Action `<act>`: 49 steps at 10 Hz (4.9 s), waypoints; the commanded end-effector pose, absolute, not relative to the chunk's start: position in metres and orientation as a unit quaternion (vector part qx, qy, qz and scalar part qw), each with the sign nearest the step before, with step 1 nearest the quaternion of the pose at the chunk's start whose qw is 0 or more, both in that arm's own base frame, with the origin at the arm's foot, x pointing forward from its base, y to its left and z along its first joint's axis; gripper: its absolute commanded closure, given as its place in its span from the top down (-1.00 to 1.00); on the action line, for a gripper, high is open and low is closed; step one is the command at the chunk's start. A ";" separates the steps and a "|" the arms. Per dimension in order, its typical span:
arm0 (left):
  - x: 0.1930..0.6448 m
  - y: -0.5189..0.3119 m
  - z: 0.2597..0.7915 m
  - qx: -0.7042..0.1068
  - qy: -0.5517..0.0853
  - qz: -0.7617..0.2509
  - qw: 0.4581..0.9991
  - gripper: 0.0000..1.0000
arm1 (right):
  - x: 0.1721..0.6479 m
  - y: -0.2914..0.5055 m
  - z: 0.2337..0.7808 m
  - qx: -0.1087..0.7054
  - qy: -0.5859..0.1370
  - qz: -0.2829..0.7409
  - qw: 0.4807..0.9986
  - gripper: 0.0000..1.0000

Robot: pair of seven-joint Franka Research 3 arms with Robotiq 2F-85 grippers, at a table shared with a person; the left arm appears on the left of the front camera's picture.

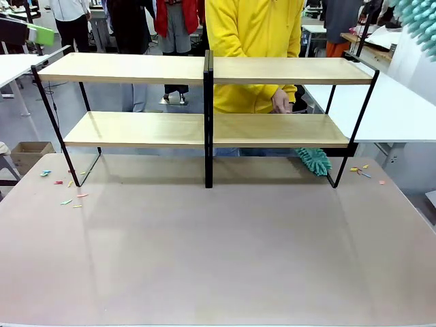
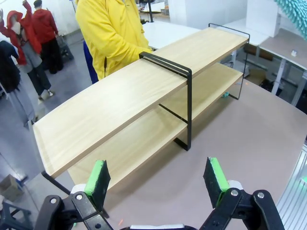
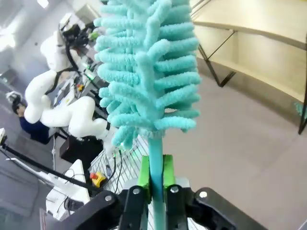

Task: Clean the shelves.
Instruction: Clean another randomly selected level of the Shelf with the Duster, then place the Duster on the table.

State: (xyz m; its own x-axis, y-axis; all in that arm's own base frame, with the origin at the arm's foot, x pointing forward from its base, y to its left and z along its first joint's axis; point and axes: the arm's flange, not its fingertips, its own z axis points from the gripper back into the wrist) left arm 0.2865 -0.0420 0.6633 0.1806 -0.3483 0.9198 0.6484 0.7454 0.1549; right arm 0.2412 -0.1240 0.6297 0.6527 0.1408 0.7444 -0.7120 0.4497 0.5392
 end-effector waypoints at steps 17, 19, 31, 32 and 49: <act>0.273 -0.060 0.422 -0.416 -0.258 -0.300 0.819 1.00 | 0.318 0.018 0.476 0.377 -0.010 0.390 0.840 -0.75; 0.279 -0.048 0.325 -0.560 -0.227 -0.143 0.784 1.00 | 0.331 0.056 0.409 0.292 0.028 0.377 0.879 -0.75; 0.388 0.006 0.358 -0.551 -0.190 -0.080 0.808 1.00 | 0.364 -0.003 0.406 0.242 0.014 0.264 0.934 1.00; 0.388 0.006 0.358 -0.551 -0.190 -0.080 0.808 1.00 | 0.362 -0.027 0.421 0.251 -0.035 0.231 0.939 1.00; 0.388 0.006 0.358 -0.551 -0.190 -0.080 0.808 1.00 | 0.271 -0.095 0.495 0.480 -0.099 0.153 0.858 1.00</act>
State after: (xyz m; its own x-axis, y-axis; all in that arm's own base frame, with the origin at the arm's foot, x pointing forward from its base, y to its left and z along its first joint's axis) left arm 0.3910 0.0091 0.3595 0.9241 0.0614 0.3773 0.3239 0.3986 -0.8580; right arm 0.2703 -0.0914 0.4942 0.9387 0.1645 0.3029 -0.3443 0.4906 0.8005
